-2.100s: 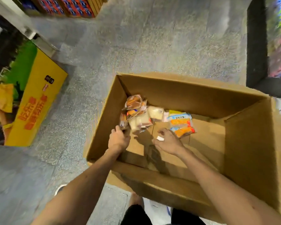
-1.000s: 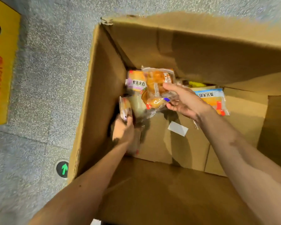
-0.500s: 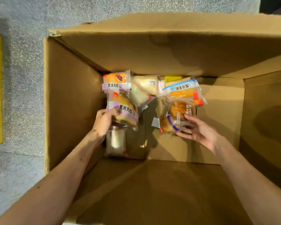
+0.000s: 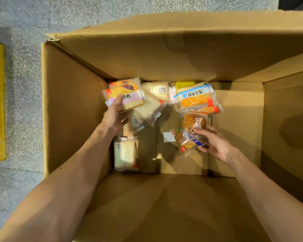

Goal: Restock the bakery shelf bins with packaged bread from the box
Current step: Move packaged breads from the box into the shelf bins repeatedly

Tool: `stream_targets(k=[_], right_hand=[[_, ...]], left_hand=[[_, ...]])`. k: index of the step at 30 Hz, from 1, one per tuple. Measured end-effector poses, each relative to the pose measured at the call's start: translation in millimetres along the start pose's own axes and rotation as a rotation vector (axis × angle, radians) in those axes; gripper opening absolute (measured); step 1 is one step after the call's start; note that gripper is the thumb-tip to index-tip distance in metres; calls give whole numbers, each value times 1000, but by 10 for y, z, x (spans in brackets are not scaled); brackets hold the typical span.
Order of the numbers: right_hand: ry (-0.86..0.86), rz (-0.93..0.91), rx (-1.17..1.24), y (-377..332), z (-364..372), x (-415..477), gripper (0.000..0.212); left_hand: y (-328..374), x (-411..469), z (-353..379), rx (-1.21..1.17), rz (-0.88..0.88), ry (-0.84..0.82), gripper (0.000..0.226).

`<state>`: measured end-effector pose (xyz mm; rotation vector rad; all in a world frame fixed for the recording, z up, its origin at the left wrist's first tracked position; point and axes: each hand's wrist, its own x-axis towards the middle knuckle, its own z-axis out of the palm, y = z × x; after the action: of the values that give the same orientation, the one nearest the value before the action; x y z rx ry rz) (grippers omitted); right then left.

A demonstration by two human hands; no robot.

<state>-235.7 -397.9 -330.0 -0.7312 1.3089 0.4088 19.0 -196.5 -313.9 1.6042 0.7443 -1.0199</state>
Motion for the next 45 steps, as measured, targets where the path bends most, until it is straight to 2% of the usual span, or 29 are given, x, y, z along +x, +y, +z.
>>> stream_targets(k=[2,4,6,10,14,18,22,24,27,29,32,35,39,42,45], right_hand=[[8,-3,-30,11,71,42,34],[-5,0,-61,36,119,75,36],[-40,4,-66,66,154,90,46],[-90,-3,-55,151,182,111,73],[-100,1,-56,214,170,79,76],[-97,-12,-92,240,156,-7,77],[-87,-13,-161,288,87,-85,80],[-84,-9,-180,298,54,-113,79],[-79,1,-195,290,9,-152,67],[-77,-7,-200,278,-16,-168,61],[-89,-18,-182,273,-58,-221,59],[-97,-29,-156,240,-111,-312,63],[-101,-43,-111,135,-206,-582,86],[-135,-92,-105,7,-264,-920,81],[-151,-127,-46,-120,-278,-1291,77]], left_hand=[[25,82,58,-67,-34,-33,44],[70,140,111,-123,-42,-18,34],[109,182,147,-177,-61,30,25],[139,234,168,-236,-138,147,24],[116,235,90,-381,-202,114,23],[83,189,-30,-440,-157,37,23],[-29,75,-142,-224,-96,-32,18],[-133,-7,-190,-117,-68,-80,24],[-271,-136,-191,-37,43,2,12],[-322,-192,-154,-18,107,39,13],[-384,-291,-113,25,208,0,11],[-409,-470,-79,100,272,-19,20],[-486,-839,-41,166,289,-64,32],[-516,-1222,-42,199,279,-115,32],[-439,-1661,-68,232,278,-247,25]])
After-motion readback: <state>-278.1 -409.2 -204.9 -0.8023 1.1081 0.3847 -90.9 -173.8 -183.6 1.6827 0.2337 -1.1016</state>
